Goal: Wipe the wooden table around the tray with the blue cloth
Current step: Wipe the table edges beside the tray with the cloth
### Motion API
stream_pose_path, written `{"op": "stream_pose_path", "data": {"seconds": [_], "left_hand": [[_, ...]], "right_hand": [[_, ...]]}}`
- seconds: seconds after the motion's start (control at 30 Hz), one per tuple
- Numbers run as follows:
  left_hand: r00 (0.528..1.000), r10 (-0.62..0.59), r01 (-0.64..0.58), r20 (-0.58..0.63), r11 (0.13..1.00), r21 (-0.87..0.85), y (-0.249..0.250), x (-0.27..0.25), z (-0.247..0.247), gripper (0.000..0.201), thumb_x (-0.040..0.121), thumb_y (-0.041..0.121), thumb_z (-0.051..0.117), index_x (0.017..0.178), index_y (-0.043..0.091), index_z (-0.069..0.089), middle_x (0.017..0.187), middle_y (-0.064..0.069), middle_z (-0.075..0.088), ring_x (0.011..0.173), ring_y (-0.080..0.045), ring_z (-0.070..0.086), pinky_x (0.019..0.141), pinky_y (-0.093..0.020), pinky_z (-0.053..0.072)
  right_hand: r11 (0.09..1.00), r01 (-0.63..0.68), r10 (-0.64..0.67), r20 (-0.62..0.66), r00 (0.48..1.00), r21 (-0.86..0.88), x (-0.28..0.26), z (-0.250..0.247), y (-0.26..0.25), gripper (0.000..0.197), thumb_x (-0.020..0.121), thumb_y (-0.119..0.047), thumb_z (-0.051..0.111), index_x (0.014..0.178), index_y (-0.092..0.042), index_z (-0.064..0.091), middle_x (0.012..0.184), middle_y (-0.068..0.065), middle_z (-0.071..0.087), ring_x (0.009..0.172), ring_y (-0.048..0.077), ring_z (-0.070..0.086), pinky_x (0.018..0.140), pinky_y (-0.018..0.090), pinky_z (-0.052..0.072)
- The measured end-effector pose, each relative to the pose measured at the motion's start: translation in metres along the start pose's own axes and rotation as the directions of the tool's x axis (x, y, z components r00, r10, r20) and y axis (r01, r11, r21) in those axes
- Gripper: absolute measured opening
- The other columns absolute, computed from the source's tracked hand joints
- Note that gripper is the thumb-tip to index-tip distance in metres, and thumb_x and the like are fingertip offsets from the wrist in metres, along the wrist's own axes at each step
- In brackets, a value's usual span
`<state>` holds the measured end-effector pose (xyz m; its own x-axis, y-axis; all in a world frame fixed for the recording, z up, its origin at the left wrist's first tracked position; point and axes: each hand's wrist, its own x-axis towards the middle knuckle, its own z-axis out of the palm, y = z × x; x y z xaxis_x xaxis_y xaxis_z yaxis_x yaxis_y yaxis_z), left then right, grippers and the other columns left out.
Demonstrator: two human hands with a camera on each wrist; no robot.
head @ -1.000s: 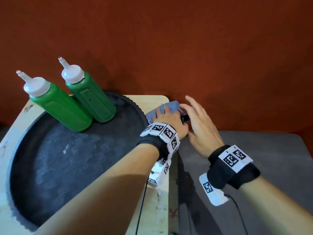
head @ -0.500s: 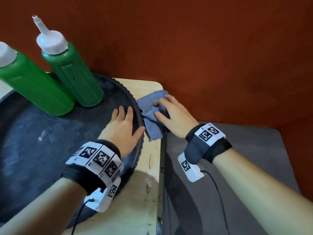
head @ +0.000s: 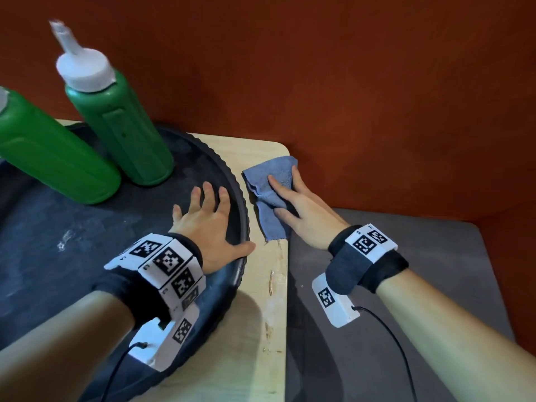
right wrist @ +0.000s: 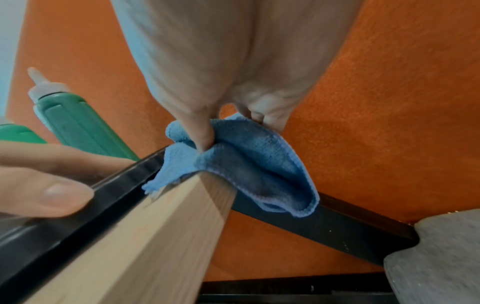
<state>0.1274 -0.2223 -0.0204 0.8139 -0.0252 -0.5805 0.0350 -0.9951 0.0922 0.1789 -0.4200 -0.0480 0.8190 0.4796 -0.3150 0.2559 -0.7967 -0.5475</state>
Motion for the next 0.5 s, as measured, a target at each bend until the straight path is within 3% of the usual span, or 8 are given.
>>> {"op": "stream_pose_path", "data": {"seconds": [0.1, 0.2, 0.37, 0.5], "left_hand": [[1.000, 0.009, -0.008, -0.016, 1.000, 0.004, -0.005, 0.000, 0.000, 0.112, 0.076, 0.075, 0.045, 0.150, 0.013, -0.013, 0.158, -0.011, -0.016, 0.147, -0.029, -0.012, 0.116, -0.055, 0.010], [1.000, 0.020, -0.020, -0.023, 1.000, -0.006, -0.006, 0.000, 0.001, 0.112, 0.075, 0.076, 0.045, 0.150, 0.014, -0.012, 0.159, -0.011, -0.015, 0.147, -0.029, -0.011, 0.116, -0.056, 0.009], [1.000, 0.023, -0.023, -0.005, 1.000, -0.015, -0.006, 0.000, -0.002, 0.113, 0.075, 0.078, 0.043, 0.150, 0.014, -0.012, 0.158, -0.011, -0.017, 0.147, -0.029, -0.012, 0.116, -0.056, 0.008], [1.000, 0.023, -0.023, 0.009, 1.000, -0.018, -0.005, 0.000, -0.006, 0.113, 0.076, 0.078, 0.043, 0.150, 0.012, -0.013, 0.158, -0.013, -0.017, 0.147, -0.030, -0.012, 0.116, -0.055, 0.008]], "right_hand": [[1.000, -0.002, 0.001, -0.023, 1.000, -0.016, 0.009, 0.002, 0.001, 0.059, 0.102, -0.029, 0.038, 0.152, -0.031, 0.008, 0.159, 0.009, -0.019, 0.123, 0.043, 0.047, 0.099, 0.045, 0.043], [0.999, -0.022, 0.021, -0.048, 0.999, -0.026, 0.024, 0.000, 0.001, 0.058, 0.102, -0.026, 0.036, 0.153, -0.029, 0.008, 0.158, 0.010, -0.020, 0.113, 0.045, 0.054, 0.091, 0.046, 0.048], [0.998, -0.010, 0.006, -0.076, 0.997, -0.056, 0.023, 0.001, -0.002, 0.057, 0.102, -0.023, 0.035, 0.153, -0.024, 0.009, 0.160, 0.004, -0.017, 0.128, 0.041, 0.043, 0.097, 0.048, 0.044], [0.995, 0.038, -0.048, -0.098, 0.994, -0.095, 0.009, 0.010, -0.004, 0.060, 0.101, -0.018, 0.038, 0.153, -0.022, 0.010, 0.161, -0.003, -0.012, 0.131, 0.037, 0.041, 0.092, 0.049, 0.047]]}}
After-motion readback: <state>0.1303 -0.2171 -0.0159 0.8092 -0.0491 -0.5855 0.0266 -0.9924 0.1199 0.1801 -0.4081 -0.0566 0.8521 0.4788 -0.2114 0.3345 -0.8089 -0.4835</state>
